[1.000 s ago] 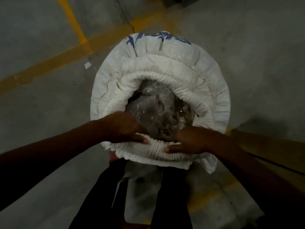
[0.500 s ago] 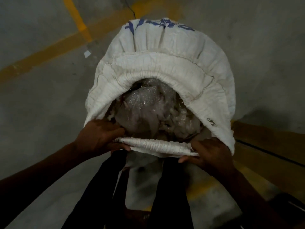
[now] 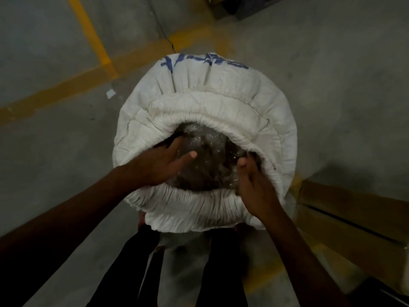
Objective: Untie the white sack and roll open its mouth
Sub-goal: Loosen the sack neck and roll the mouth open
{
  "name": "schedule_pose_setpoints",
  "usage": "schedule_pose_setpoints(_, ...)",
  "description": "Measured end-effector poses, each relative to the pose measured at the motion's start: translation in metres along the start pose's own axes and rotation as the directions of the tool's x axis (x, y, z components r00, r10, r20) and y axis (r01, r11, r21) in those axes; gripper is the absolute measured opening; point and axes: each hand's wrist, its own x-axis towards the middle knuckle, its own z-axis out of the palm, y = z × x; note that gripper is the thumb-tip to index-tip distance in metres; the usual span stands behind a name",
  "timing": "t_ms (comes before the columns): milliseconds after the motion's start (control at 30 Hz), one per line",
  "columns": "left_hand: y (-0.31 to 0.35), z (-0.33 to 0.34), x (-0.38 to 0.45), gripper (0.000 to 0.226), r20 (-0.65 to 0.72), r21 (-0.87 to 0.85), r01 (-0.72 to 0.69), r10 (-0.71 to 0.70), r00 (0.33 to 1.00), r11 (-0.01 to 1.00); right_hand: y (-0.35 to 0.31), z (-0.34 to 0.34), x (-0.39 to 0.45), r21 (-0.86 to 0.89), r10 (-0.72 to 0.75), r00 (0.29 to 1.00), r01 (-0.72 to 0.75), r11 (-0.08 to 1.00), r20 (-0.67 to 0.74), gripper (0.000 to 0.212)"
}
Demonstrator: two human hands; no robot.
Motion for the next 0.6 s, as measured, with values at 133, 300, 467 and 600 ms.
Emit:
schedule_pose_setpoints(133, 0.002, -0.017, 0.04, 0.093, -0.03, -0.155, -0.066, 0.062, 0.998, 0.986, -0.017, -0.003, 0.019, 0.18, -0.03, 0.979, 0.067, 0.981, -0.2, 0.101)
schedule_pose_setpoints(300, 0.012, -0.034, 0.063, 0.089, -0.208, -0.19, -0.113, 0.072, 0.975, 0.975, -0.035, -0.009, 0.048, 0.1, -0.065, 0.956, 0.097, 0.99, -0.284, 0.093)
schedule_pose_setpoints(467, 0.024, -0.052, 0.07, 0.069, -0.421, -0.195, -0.215, 0.116, 0.9, 0.957, -0.063, -0.017, 0.071, -0.241, -0.087, 0.985, 0.049, 0.969, -0.15, 0.104)
schedule_pose_setpoints(600, 0.023, -0.068, 0.074, 0.071, -0.395, -0.106, -0.184, 0.128, 0.91, 0.977, -0.095, -0.032, 0.093, 0.487, 0.068, 0.966, 0.064, 0.871, -0.249, 0.098)
